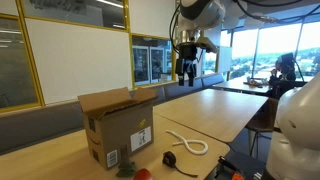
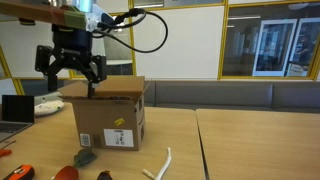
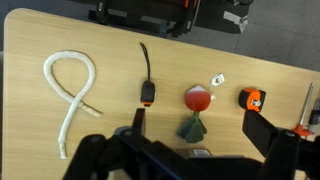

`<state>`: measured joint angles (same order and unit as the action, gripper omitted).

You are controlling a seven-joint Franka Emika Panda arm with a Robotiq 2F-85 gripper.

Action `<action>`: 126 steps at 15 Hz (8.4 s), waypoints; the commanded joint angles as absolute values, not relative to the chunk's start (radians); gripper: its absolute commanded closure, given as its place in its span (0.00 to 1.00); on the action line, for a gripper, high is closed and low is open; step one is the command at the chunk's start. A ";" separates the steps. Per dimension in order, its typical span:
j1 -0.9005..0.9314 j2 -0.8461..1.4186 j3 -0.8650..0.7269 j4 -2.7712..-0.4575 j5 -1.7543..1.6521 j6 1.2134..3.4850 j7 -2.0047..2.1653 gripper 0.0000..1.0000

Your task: Put the rope, the measuring tape at the right, the turnip plushie and the measuring tape in the box respectively

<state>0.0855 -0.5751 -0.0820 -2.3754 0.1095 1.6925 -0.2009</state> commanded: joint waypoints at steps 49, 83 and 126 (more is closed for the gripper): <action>-0.280 0.463 -0.018 -2.260 0.069 2.596 -0.575 0.00; -0.313 0.453 0.052 -2.291 0.058 2.668 -0.434 0.85; 0.034 0.101 0.195 -1.937 -0.626 2.665 0.716 0.85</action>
<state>-0.0098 0.0055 0.2499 -1.9965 -0.6126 2.5820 0.7041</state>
